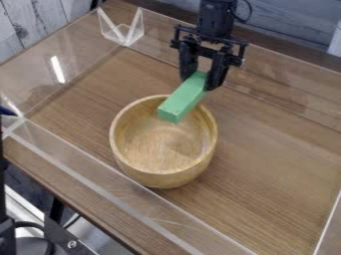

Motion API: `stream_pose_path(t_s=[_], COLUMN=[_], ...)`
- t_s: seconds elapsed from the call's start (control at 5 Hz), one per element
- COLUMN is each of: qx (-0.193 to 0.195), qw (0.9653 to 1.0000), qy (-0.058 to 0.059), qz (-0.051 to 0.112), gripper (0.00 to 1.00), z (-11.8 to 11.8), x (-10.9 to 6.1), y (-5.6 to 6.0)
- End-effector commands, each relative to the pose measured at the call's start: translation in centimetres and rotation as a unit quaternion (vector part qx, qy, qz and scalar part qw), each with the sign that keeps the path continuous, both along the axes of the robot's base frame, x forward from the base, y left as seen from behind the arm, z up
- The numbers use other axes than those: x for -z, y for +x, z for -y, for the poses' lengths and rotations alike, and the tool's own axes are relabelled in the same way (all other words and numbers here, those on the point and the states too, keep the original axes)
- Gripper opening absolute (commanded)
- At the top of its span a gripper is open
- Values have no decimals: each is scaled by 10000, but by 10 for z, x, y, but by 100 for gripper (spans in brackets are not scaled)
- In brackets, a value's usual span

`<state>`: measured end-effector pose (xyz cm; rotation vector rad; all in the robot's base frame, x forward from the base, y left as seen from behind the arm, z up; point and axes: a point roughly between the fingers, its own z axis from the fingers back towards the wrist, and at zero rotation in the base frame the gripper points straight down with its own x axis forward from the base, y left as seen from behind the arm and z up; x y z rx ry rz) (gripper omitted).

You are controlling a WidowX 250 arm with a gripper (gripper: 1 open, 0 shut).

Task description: Put the green block in the brown bowl

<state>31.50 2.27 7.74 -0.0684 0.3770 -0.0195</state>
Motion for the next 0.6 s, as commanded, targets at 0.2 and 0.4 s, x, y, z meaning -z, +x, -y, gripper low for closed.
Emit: stream_pose_path(t_s=[0.2,0.4], qx=[24,18], qw=[9992,9993], qy=[-57,-42], qz=[386,358], gripper=[0,0], z=[-3,-2], x=[-16,-22], y=[0,-1])
